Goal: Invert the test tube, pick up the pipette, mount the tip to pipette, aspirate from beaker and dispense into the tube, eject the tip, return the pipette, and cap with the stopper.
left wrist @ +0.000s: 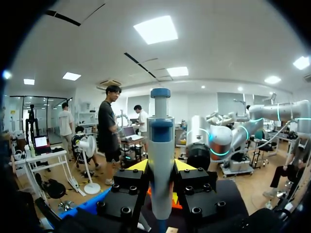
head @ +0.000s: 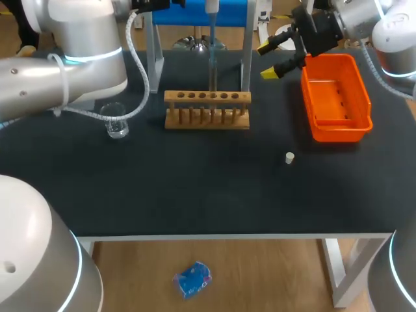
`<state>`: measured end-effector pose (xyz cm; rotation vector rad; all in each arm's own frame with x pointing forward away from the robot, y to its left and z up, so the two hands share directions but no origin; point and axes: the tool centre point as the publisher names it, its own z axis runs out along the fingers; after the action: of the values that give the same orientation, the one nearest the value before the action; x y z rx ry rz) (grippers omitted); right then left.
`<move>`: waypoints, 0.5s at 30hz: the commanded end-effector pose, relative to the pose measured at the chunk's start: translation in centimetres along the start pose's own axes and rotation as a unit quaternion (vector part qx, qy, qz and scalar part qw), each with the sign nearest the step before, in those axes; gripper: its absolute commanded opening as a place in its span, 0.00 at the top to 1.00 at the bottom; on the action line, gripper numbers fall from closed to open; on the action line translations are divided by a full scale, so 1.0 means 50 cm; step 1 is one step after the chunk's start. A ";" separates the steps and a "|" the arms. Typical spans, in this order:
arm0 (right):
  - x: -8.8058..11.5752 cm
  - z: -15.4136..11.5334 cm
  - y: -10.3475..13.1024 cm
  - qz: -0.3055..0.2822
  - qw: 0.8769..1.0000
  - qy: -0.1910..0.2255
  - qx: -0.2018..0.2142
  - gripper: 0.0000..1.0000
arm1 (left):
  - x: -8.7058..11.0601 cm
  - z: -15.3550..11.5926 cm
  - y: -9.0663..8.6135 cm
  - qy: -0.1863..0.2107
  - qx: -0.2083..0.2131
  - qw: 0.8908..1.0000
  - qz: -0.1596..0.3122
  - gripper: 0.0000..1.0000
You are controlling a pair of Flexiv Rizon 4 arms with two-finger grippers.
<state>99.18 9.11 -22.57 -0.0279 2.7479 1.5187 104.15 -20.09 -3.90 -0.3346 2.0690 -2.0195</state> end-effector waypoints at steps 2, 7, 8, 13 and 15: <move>0.000 0.000 0.000 0.000 1.000 0.000 0.001 0.00 | 0.001 -0.006 -0.016 0.001 -0.002 1.000 0.001 1.00; 0.000 0.000 0.000 0.000 1.000 0.000 0.001 0.00 | 0.002 -0.007 -0.029 0.001 -0.002 1.000 0.003 1.00; 0.000 0.000 0.000 0.000 1.000 0.000 0.001 0.00 | 0.003 -0.006 -0.032 0.001 -0.002 1.000 0.004 1.00; 0.000 0.000 0.000 0.000 1.000 0.000 0.001 0.00 | 0.007 -0.003 -0.048 0.003 -0.003 1.000 0.009 1.00; 0.000 0.000 0.000 0.000 1.000 0.000 0.001 0.00 | 0.008 -0.003 -0.054 0.004 -0.004 1.000 0.012 1.00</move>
<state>99.17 9.12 -22.57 -0.0280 2.7480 1.5186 103.81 -20.24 -1.70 -0.3027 2.0642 -2.0106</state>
